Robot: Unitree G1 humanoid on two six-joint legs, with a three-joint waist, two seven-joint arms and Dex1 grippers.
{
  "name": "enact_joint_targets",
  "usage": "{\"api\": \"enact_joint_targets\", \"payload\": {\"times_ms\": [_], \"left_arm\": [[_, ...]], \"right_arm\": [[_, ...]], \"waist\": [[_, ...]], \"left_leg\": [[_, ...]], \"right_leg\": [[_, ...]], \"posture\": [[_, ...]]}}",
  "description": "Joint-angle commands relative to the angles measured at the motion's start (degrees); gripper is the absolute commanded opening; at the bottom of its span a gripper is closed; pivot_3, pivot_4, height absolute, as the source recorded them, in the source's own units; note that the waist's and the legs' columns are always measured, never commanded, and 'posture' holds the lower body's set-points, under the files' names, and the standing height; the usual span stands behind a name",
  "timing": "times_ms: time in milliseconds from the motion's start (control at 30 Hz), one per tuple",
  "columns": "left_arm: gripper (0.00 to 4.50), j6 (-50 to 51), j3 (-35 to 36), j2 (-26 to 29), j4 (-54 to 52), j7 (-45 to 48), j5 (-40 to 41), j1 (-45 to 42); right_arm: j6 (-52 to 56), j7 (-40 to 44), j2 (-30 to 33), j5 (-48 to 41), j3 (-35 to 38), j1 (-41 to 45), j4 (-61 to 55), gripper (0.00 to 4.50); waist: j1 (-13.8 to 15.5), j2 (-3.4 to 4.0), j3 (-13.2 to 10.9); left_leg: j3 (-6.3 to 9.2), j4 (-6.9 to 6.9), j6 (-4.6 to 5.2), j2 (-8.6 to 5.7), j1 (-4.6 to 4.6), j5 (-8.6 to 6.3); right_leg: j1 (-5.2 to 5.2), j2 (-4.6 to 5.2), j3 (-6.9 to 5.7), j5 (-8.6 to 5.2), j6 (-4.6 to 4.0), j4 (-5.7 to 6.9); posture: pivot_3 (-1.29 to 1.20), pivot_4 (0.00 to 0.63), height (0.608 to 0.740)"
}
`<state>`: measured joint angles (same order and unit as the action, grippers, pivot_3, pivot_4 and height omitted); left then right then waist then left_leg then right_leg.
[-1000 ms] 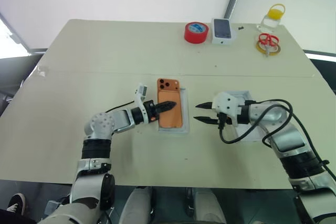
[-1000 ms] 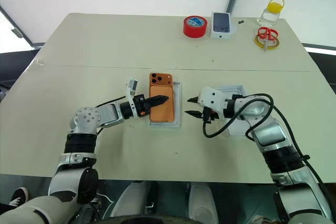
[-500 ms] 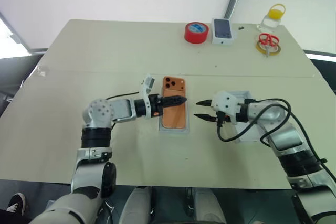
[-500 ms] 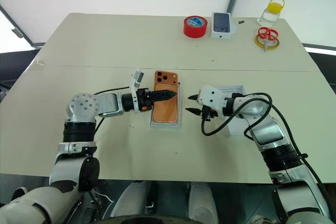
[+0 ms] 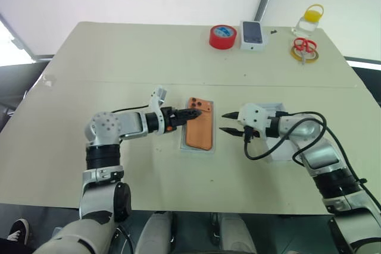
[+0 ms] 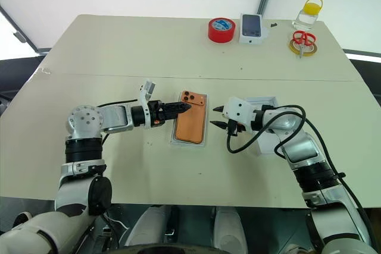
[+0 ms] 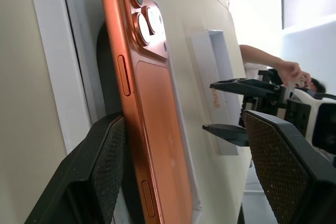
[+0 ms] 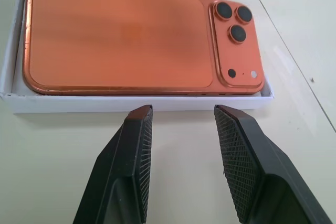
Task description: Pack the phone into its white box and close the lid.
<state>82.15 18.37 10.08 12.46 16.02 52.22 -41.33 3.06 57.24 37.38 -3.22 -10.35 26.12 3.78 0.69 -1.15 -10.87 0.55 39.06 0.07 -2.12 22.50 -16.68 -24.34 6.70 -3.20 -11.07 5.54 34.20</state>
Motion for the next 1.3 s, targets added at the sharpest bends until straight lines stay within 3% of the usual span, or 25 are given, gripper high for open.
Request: {"api": "enact_joint_targets", "payload": {"times_ms": [33, 367, 433, 533, 600, 700, 967, 1067, 1300], "left_arm": [[3.56, 0.8, -0.9, 1.0, -3.7, 0.9, 0.5, -1.9], [3.56, 1.9, 1.0, 6.5, -8.6, 1.9, 0.7, -1.5], [3.56, -6.9, -1.3, 8.3, -10.3, 1.9, -4.8, -0.8], [2.76, -24.4, -10.9, 13.9, -13.0, 9.5, -15.7, 3.6], [1.68, -36.5, -15.4, 16.1, -12.3, 14.0, -22.1, 7.2], [0.09, -49.7, -23.4, 19.6, -9.0, 19.5, -31.5, 11.7], [0.04, -74.8, -35.3, 20.6, -3.0, 30.3, -45.5, 13.4], [0.04, -72.9, -35.6, 18.4, 0.5, 33.9, -44.0, 12.4], [0.04, -64.1, -37.9, 9.1, -3.9, 38.4, -40.7, 8.8]], "right_arm": [[-1.1, -0.3, 0.1, 0.1, 0.9, 1.4, -0.5, 1.96], [-0.8, -0.8, -0.4, 0.4, 1.0, 1.7, 0.5, 1.96], [-1.6, -2.1, -0.8, 1.2, 1.0, 2.4, 1.8, 1.96], [-1.5, -3.4, -1.8, 1.0, 1.5, 3.7, 3.3, 1.15], [-3.0, -5.4, -2.2, 3.0, 0.9, 4.7, 5.1, 0.07], [-6.0, -7.2, -2.1, 7.2, -1.4, 4.9, 7.2, 0.0], [-7.8, -7.7, -2.1, 11.7, -4.7, 4.4, 8.6, 0.0], [-8.1, -7.7, -2.1, 12.0, -4.6, 4.4, 8.7, 0.0], [-7.0, -5.3, 1.5, 10.9, -2.6, 1.5, 5.4, 0.0]], "waist": [[0.0, 0.0, 0.0], [-0.1, 0.0, 0.0], [-0.1, 0.0, 0.0], [-0.4, 0.01, 0.0], [-0.5, 0.1, 0.0], [-0.3, 0.11, 0.0], [0.0, 0.1, 0.0], [0.0, 0.1, 0.0], [0.4, 0.12, 0.0]], "left_leg": [[0.0, 0.0, 0.0, 0.0, 0.0, 0.0], [0.0, 0.0, -0.03, 0.01, -0.02, 0.01], [0.0, 0.0, -0.03, 0.01, -0.02, 0.01], [0.0, 0.0, -0.08, 0.01, -0.04, 0.04], [-0.1, -0.11, -0.17, 0.02, -0.1, 0.08], [-0.16, -0.13, -0.16, 0.02, -0.09, 0.08], [-0.15, -0.03, 0.36, -0.03, 0.03, -0.2], [-0.18, -0.03, 0.38, -0.01, 0.01, -0.21], [-0.15, 0.15, 0.61, -0.07, 0.01, -0.3]], "right_leg": [[0.0, 0.0, 0.0, 0.0, 0.0, 0.0], [0.0, 0.0, 0.01, 0.0, 0.0, 0.03], [0.0, 0.0, 0.01, 0.0, 0.0, 0.03], [0.0, -0.01, 0.02, 0.01, -0.01, 0.03], [-0.01, -0.01, 0.08, 0.01, -0.04, 0.02], [-0.03, 0.02, 0.11, 0.01, -0.07, -0.03], [-0.06, 0.09, 0.1, -0.01, -0.15, -0.08], [-0.07, 0.08, 0.09, 0.02, -0.1, -0.05], [0.09, 0.09, 0.05, 0.03, -0.06, -0.02]], "posture": [[0.0, 0.15, 0.74], [0.0, 0.15, 0.74], [0.0, 0.15, 0.74], [0.0, 0.15, 0.74], [0.0, 0.15, 0.74], [0.0, 0.15, 0.74], [0.0, 0.15, 0.74], [0.0, 0.15, 0.74], [0.0, 0.15, 0.74]]}}
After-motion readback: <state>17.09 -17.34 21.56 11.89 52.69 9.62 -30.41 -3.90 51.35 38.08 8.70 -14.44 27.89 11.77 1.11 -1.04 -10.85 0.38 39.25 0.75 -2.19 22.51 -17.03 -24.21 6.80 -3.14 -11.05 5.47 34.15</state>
